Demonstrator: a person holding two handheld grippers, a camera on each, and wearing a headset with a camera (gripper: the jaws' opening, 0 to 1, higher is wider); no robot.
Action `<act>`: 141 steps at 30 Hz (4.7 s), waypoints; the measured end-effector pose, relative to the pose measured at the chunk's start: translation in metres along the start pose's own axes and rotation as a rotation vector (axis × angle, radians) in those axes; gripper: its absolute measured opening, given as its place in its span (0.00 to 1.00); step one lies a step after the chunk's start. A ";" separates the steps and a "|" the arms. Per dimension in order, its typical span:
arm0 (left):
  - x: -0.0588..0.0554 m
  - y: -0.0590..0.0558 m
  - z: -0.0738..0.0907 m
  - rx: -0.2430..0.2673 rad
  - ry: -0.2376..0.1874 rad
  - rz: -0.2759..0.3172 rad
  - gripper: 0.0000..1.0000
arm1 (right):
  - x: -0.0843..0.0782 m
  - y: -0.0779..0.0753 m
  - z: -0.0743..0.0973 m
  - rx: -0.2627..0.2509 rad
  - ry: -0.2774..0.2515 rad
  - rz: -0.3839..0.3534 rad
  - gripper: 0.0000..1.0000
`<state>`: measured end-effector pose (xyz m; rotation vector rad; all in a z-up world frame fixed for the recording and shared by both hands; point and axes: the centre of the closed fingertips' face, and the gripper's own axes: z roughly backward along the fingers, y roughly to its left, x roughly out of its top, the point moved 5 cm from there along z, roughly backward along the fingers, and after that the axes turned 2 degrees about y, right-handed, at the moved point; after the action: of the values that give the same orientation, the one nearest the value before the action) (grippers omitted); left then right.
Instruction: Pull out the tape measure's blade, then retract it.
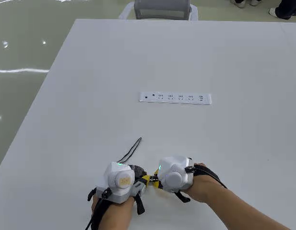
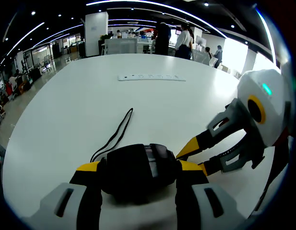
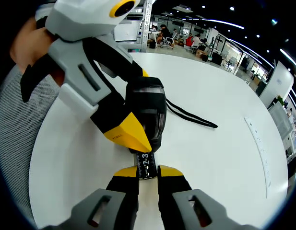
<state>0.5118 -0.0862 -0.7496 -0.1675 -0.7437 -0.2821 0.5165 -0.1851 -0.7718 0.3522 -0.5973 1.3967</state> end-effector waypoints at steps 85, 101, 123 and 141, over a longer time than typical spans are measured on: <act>-0.001 0.001 0.002 -0.013 -0.007 0.006 0.58 | 0.002 0.002 -0.005 0.020 -0.098 -0.059 0.13; 0.000 0.001 0.001 -0.019 0.003 0.024 0.58 | 0.009 0.001 -0.013 0.032 -0.085 -0.062 0.11; 0.001 0.002 0.001 -0.027 -0.002 0.023 0.59 | 0.009 0.002 -0.013 0.037 -0.079 -0.063 0.12; -0.001 0.002 0.003 -0.028 0.001 0.027 0.60 | 0.012 0.004 -0.012 0.024 -0.045 -0.064 0.13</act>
<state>0.5100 -0.0836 -0.7483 -0.2040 -0.7363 -0.2673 0.5155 -0.1679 -0.7749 0.4196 -0.6017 1.3379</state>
